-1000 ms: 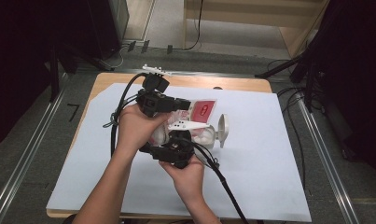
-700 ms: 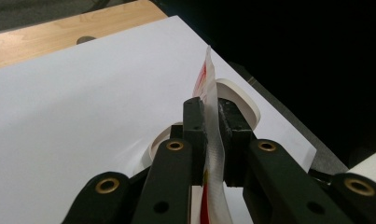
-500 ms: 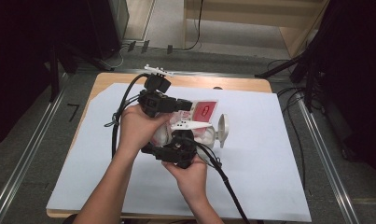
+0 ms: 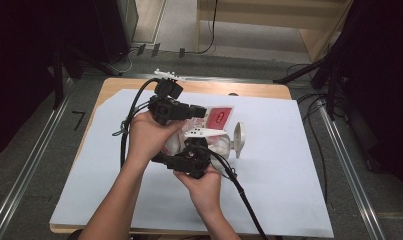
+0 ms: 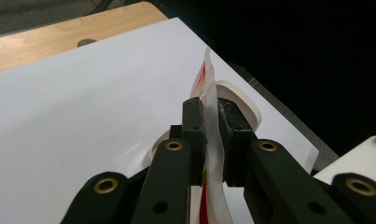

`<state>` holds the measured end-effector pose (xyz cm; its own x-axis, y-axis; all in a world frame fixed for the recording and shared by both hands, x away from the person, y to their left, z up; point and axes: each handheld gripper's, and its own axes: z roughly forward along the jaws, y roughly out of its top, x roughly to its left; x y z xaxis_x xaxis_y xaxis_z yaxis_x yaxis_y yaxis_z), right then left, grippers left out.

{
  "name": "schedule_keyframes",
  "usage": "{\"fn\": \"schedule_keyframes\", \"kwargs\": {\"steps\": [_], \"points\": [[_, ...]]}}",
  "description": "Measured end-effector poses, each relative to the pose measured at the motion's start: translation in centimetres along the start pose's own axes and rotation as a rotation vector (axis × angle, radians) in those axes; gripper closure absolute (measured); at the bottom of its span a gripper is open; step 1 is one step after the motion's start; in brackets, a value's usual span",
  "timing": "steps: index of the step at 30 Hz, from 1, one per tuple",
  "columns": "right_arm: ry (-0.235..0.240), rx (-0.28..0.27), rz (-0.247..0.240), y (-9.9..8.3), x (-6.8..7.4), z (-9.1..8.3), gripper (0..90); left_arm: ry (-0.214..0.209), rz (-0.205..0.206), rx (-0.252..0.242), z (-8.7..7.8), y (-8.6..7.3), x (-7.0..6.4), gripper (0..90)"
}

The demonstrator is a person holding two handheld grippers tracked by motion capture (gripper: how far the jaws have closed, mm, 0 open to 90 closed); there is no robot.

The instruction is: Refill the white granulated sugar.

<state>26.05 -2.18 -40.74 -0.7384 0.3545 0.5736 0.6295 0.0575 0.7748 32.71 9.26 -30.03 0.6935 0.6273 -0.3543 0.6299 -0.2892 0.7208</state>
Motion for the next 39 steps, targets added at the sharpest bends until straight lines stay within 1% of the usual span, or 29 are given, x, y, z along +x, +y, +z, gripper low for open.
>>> {"fn": "schedule_keyframes", "kwargs": {"steps": [1,3,5,7,8,9,11,13,14,15,17,19,20,22,24,27,31,33,34,35,38,39], "points": [[-0.003,0.0,-0.001,0.0,0.0,0.0,62.9,0.002,0.003,0.007,0.0,0.0,0.1,83.5],[-0.027,0.0,-0.018,0.0,0.0,0.2,62.9,-0.001,0.003,0.004,0.1,0.1,0.3,83.7],[-0.039,-0.006,-0.018,0.1,-0.1,0.4,62.9,-0.005,0.001,0.004,0.1,0.2,0.6,83.9],[-0.075,-0.016,-0.028,0.2,0.1,0.8,62.9,-0.015,0.002,0.003,0.0,0.3,0.9,84.1],[-0.098,-0.02,-0.037,0.2,0.3,0.9,62.9,-0.022,0.014,0.006,-0.1,0.3,1.1,84.1],[-0.142,-0.034,-0.052,0.1,0.6,1.3,63.0,-0.021,0.019,0.003,-0.1,0.3,1.1,84.4],[-0.163,-0.045,-0.05,0.1,0.8,1.7,63.0,-0.024,0.028,0.013,-0.3,0.4,1.3,84.4],[-0.16,-0.044,-0.041,0.2,0.8,2.1,62.9,-0.031,0.037,0.022,-0.4,0.5,1.5,84.2],[-0.162,-0.046,-0.045,0.3,0.8,2.2,62.9,-0.041,0.04,0.025,-0.5,0.5,1.6,84.1],[-0.17,-0.052,-0.042,0.3,0.9,2.4,62.9,-0.045,0.042,0.023,-0.5,0.6,1.7,84.1],[-0.179,-0.06,-0.05,0.4,1.0,2.6,62.9,-0.051,0.048,0.027,-0.6,0.7,1.8,84.1],[-0.186,-0.067,-0.053,0.4,1.1,2.7,62.8,-0.049,0.055,0.034,-0.6,0.7,1.8,84.0],[-0.183,-0.069,-0.046,0.4,1.1,2.8,62.8,-0.043,0.053,0.039,-0.6,0.7,1.8,84.0],[-0.18,-0.07,-0.041,0.4,1.1,2.8,62.7,-0.047,0.054,0.039,-0.6,0.7,1.8,84.1],[-0.189,-0.068,-0.045,0.3,1.2,2.8,62.6,-0.05,0.052,0.041,-0.6,0.6,1.8,84.1],[-0.192,-0.066,-0.04,0.2,1.5,2.8,62.4,-0.044,0.053,0.055,-0.5,0.6,1.6,83.9],[-0.196,-0.062,-0.048,0.0,1.8,2.8,63.3,-0.044,0.059,0.072,-0.7,0.6,1.4,84.0],[-0.195,-0.062,-0.053,0.0,1.9,2.7,63.3,-0.046,0.053,0.064,-0.7,0.6,1.2,83.9],[-0.193,-0.064,-0.053,0.0,1.9,2.7,63.4,-0.048,0.059,0.062,-0.7,0.6,1.2,83.9],[-0.192,-0.063,-0.054,-0.1,2.0,2.6,63.4,-0.044,0.06,0.071,-0.7,0.6,1.1,83.9],[-0.185,-0.065,-0.054,-0.1,2.0,2.5,63.5,-0.044,0.054,0.068,-0.6,0.6,1.0,83.9],[-0.184,-0.064,-0.05,-0.1,2.0,2.4,63.5,-0.044,0.058,0.069,-0.6,0.6,1.0,83.9]]}}
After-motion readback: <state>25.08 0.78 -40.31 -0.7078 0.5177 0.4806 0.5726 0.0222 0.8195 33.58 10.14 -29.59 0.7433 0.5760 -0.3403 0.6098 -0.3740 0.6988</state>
